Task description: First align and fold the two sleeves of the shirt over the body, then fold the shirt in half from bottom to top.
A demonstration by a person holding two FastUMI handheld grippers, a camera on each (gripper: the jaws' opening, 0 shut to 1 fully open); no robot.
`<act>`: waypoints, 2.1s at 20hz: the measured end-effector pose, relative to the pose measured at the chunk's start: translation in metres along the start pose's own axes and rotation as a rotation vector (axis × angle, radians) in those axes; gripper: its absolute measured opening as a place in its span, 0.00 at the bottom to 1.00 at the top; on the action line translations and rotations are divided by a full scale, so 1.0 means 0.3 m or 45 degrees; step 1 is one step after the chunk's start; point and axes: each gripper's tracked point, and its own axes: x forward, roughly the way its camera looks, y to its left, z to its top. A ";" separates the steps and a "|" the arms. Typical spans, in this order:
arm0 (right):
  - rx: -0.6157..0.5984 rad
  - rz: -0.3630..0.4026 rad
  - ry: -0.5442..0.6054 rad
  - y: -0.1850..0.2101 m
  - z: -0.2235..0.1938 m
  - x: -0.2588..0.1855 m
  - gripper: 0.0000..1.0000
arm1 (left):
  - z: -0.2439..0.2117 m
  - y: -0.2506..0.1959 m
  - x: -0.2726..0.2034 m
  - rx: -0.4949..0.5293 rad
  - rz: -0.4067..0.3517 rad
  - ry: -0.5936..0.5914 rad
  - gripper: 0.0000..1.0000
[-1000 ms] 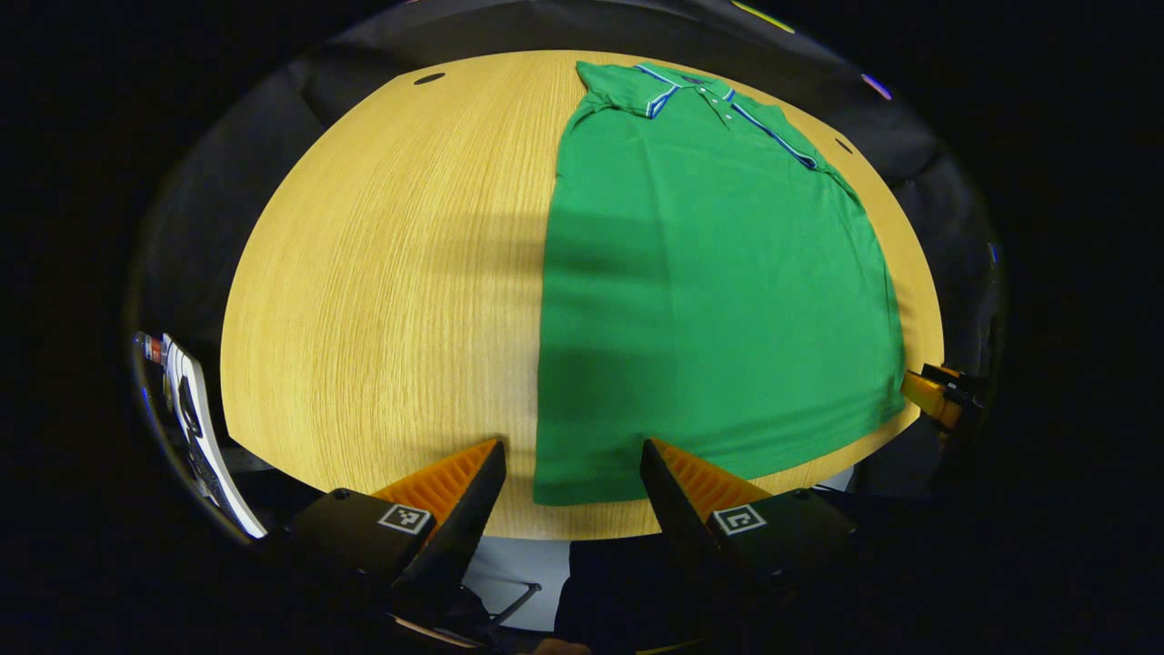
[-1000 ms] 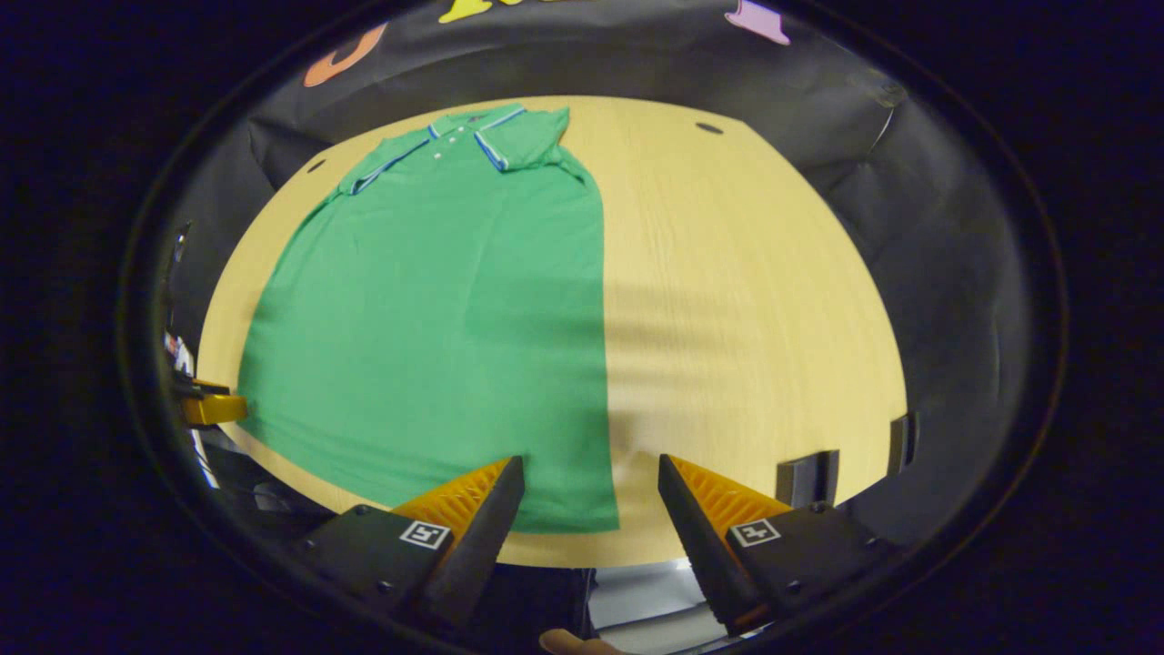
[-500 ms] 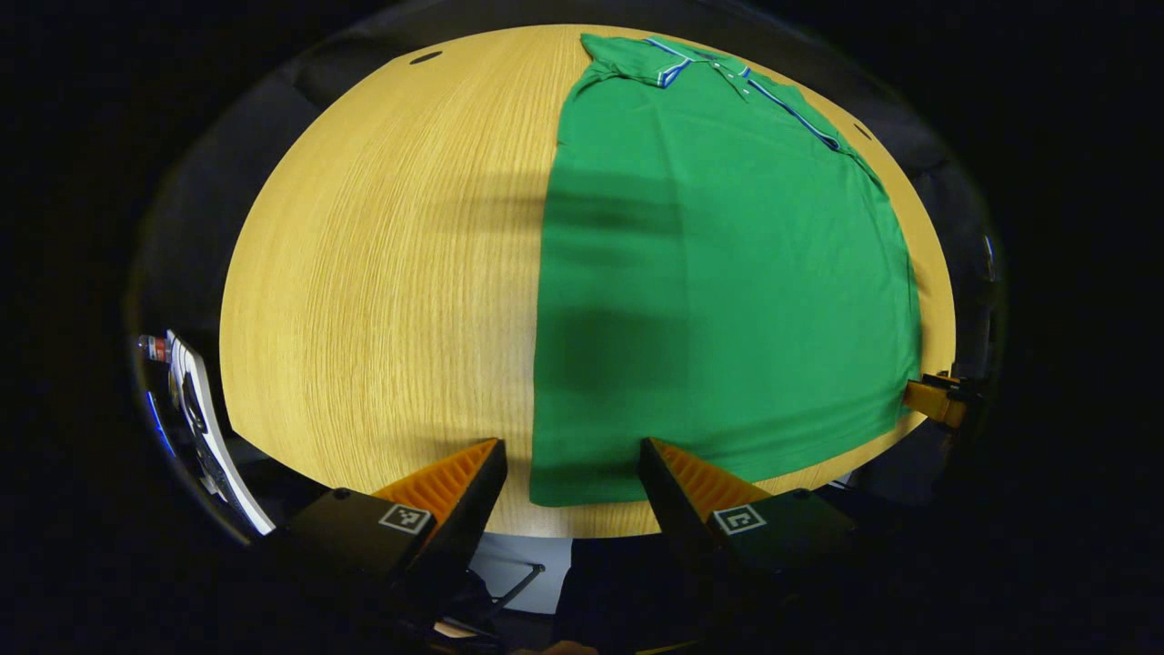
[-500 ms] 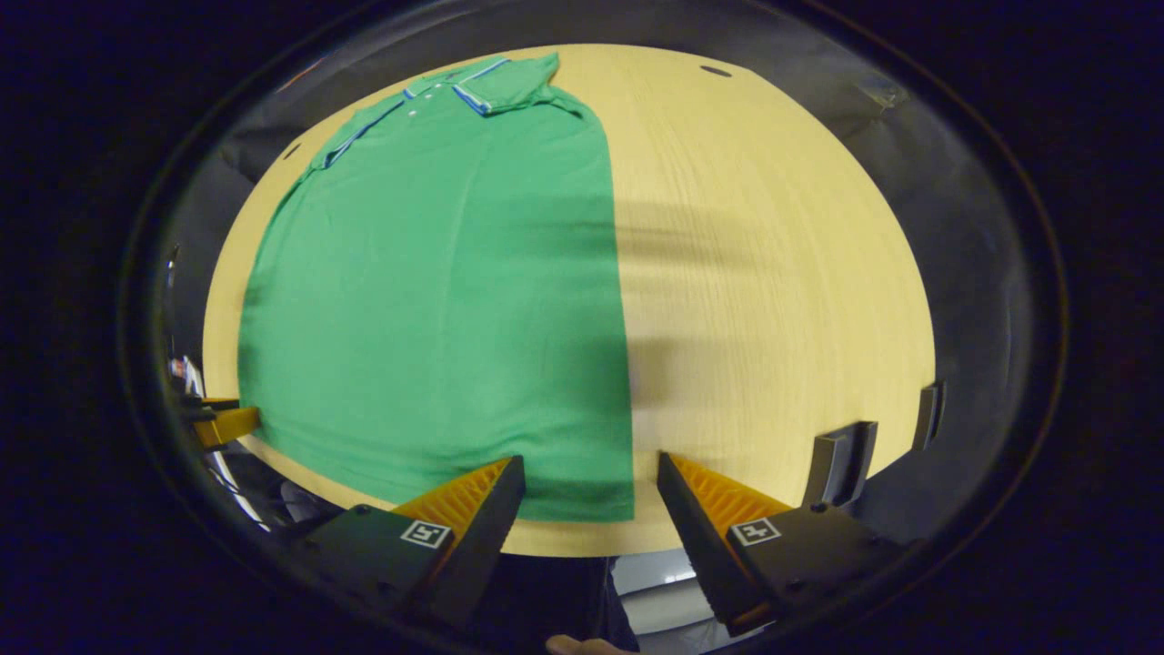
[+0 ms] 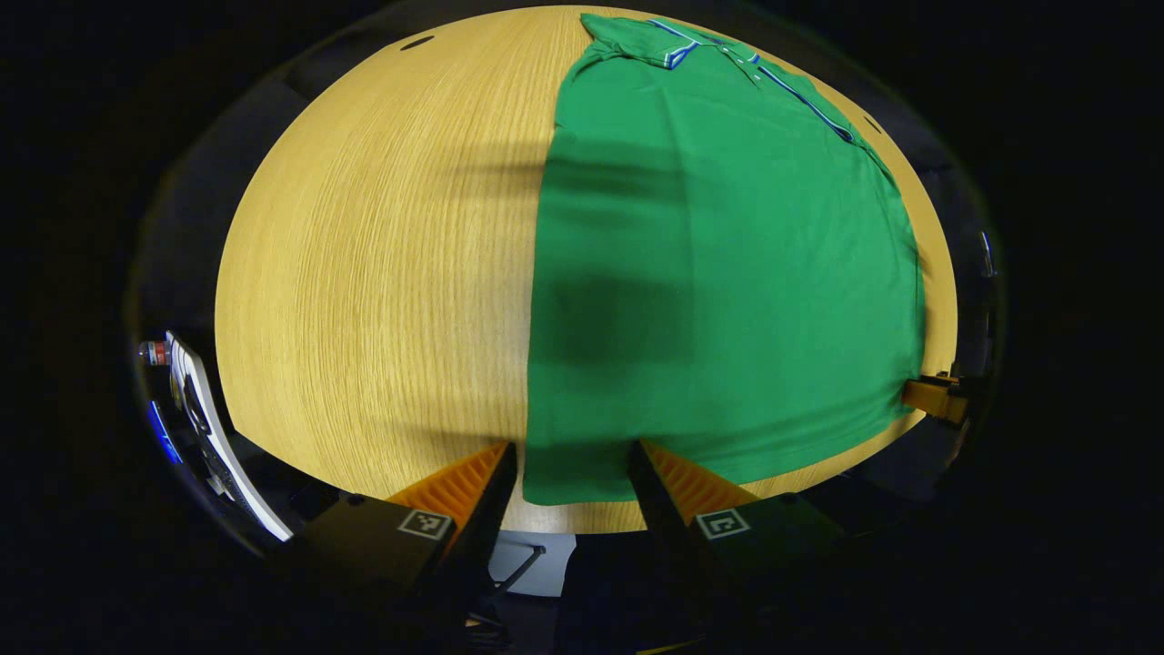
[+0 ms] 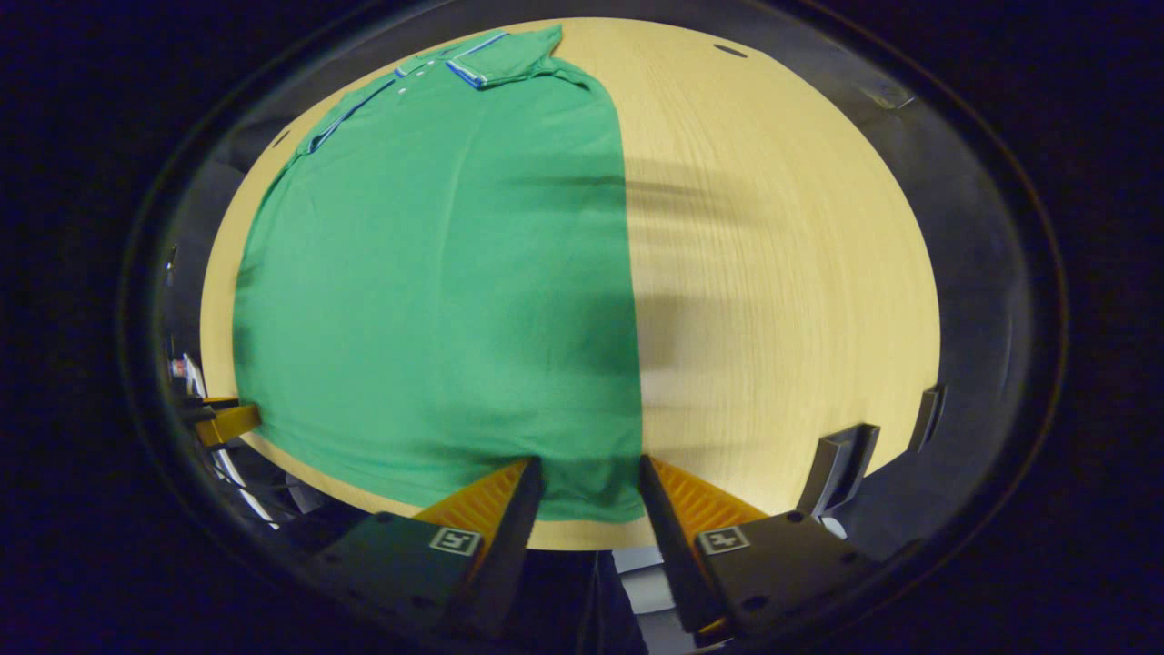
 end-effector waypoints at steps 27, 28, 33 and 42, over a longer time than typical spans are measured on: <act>-0.118 0.120 -0.277 0.036 0.101 -0.225 0.03 | 0.127 -0.069 -0.168 0.069 -0.105 -0.237 0.04; -0.115 0.122 -0.300 0.038 0.122 -0.251 0.03 | 0.160 -0.067 -0.194 0.066 -0.108 -0.270 0.04; -0.064 0.159 -0.437 0.056 0.281 -0.396 0.03 | 0.351 -0.068 -0.318 0.040 -0.126 -0.422 0.03; -0.057 0.130 -0.621 0.086 0.587 -0.553 0.07 | 0.666 -0.092 -0.458 0.069 -0.136 -0.615 0.03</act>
